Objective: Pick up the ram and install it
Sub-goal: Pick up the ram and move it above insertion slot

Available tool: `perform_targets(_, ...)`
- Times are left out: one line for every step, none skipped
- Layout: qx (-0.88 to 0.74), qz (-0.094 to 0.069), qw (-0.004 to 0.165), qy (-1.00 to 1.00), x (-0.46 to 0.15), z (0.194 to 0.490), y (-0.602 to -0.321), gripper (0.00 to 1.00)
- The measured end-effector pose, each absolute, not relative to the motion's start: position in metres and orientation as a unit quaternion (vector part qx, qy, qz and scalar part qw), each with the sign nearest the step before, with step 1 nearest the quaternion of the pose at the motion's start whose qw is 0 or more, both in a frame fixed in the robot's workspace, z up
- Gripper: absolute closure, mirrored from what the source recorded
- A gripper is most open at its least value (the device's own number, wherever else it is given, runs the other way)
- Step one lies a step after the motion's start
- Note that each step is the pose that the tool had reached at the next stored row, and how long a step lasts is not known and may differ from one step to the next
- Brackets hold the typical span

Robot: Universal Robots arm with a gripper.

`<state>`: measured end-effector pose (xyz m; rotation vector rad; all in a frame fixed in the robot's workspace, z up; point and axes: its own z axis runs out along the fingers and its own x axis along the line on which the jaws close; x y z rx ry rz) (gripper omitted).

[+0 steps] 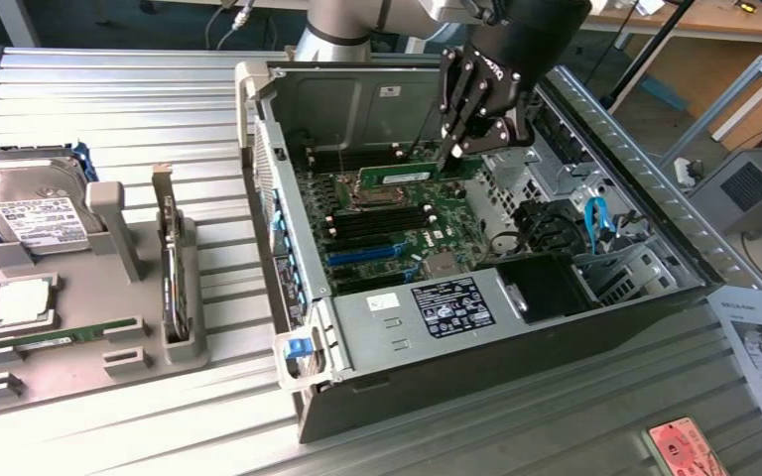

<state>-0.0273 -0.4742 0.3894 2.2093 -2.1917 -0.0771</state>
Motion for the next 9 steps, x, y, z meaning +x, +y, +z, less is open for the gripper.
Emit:
perform_targets(0.710,-0.025,0.014,-0.704,-0.027,0.389,-0.472,0.88)
perform_targets(0.710,-0.025,0.014,-0.704,-0.027,0.389,-0.470,0.88)
perform_targets(0.710,-0.025,0.014,-0.704,-0.027,0.389,-0.468,0.88)
perform_targets(0.710,-0.025,0.014,-0.704,-0.027,0.389,-0.465,0.88)
perform_targets(0.710,-0.025,0.014,-0.704,-0.026,0.389,-0.463,0.88)
perform_targets(0.710,-0.025,0.014,-0.704,-0.026,0.389,-0.461,0.88)
perform_targets(0.710,-0.025,0.014,-0.704,-0.026,0.389,-0.458,0.88)
perform_targets(0.710,-0.025,0.014,-0.704,-0.026,0.389,-0.457,0.88)
perform_targets(0.710,-0.025,0.014,-0.704,-0.026,0.389,-0.455,0.88)
